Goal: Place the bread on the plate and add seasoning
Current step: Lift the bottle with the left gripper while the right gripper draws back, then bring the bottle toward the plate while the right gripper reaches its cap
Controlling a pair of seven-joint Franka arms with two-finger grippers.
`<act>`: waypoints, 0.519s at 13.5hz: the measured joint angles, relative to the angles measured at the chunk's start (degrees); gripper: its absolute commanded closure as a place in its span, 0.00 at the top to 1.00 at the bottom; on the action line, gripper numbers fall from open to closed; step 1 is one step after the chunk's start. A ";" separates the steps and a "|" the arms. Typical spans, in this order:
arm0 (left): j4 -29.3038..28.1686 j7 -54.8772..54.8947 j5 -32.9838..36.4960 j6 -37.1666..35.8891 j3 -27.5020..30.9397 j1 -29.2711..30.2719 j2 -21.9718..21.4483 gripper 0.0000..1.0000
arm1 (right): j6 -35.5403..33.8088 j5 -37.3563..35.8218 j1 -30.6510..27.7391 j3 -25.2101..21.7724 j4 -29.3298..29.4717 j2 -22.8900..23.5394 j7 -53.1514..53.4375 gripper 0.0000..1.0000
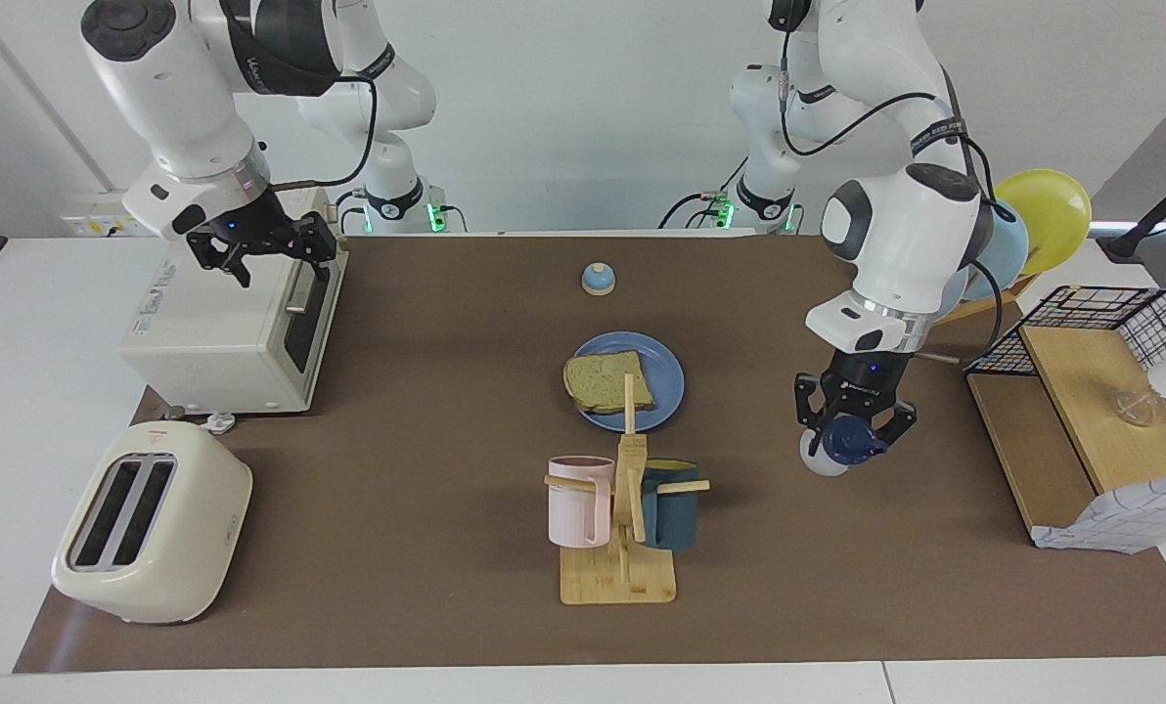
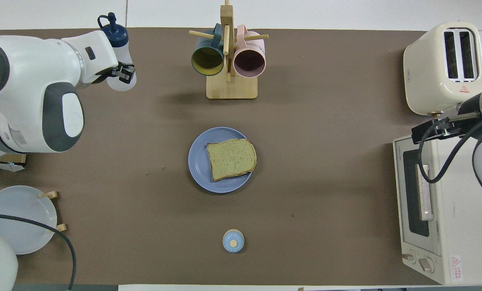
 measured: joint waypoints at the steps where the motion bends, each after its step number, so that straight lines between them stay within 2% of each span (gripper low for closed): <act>1: 0.01 2.62 0.01 -2.88 -0.05 -0.02 -1.58 0.00 | 0.05 2.18 -0.01 -0.03 0.08 0.00 0.59 1.00; 4: 0.00 12.45 0.02 -12.41 -0.09 -0.04 -5.83 0.00 | 0.05 12.45 1.06 0.83 0.84 0.05 7.62 1.00; 7: -0.11 21.90 0.02 -21.33 -0.24 -0.08 -9.77 0.00 | 0.88 21.12 7.86 2.98 4.91 0.92 21.18 1.00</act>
